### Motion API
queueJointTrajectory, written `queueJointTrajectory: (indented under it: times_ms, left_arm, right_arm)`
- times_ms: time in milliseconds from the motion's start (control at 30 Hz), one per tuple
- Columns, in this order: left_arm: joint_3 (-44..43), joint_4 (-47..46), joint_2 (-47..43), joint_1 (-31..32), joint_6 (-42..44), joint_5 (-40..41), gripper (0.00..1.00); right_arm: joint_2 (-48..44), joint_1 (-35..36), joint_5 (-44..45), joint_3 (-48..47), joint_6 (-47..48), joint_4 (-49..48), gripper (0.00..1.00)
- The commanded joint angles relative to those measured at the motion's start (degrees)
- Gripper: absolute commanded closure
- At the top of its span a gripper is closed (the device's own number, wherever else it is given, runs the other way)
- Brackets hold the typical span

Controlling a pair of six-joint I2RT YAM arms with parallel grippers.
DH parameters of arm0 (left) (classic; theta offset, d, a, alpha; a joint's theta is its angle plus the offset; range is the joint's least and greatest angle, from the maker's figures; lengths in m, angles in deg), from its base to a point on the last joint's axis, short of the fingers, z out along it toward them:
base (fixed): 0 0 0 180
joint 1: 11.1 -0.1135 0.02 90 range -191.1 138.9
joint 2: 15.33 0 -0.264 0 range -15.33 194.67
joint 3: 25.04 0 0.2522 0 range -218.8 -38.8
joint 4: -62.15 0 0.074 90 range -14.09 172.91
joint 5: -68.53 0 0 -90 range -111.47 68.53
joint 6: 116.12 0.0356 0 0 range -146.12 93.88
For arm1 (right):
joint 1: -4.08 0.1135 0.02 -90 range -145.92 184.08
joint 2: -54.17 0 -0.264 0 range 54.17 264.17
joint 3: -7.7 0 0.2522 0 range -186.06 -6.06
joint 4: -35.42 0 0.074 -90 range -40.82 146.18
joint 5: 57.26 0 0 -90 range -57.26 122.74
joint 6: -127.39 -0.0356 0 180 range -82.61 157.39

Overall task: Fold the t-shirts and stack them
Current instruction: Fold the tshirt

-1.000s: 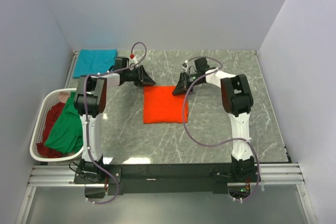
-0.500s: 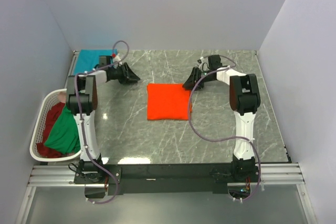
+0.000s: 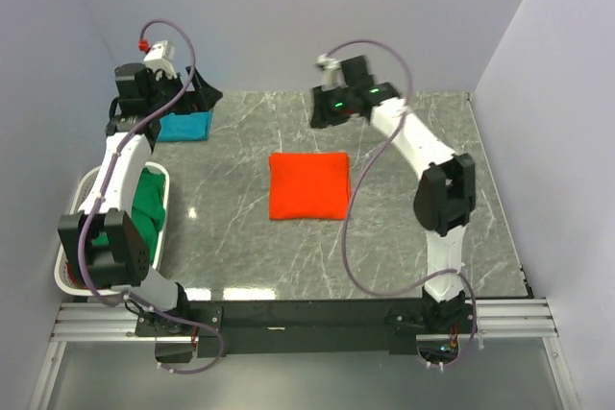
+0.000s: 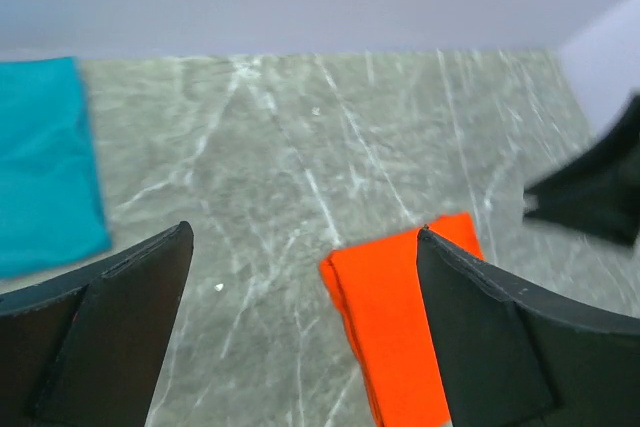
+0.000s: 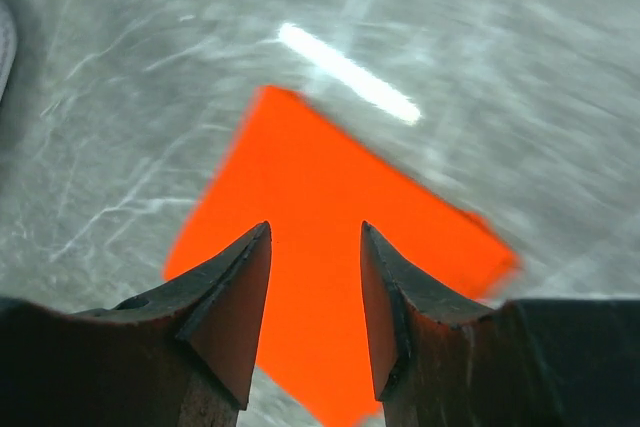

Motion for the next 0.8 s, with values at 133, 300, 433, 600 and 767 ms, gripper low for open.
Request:
queueJointTrajectory:
  times_ms: [133,300,433,600,767]
  left_arm:
    - [8.9,0.3,-5.9,-1.0,-5.5,13.0,0.01]
    - [12.5,3.7,-8.5,-1.1,-6.0,14.8,0.01]
    - [17.7,2.1,-12.3,-1.1,-6.9,14.7,0.01]
    - [22.1,2.7,-13.3,-1.1,-10.1,15.0,0.01]
    - [23.5,2.7,-13.4,-1.1,-10.7,13.2,0.00]
  right_arm:
    - [2.1,20.0,22.4,-2.9,2.9,6.0,0.52]
    - [1.7,28.0,27.6,2.6,0.1,4.9,0.53]
    - [0.7,33.2,28.2,6.4,-0.6,4.7,0.53]
    - [2.6,35.4,30.5,9.0,-1.5,4.5,0.53]
    - [5.1,35.9,31.3,7.9,-1.8,3.8,0.53]
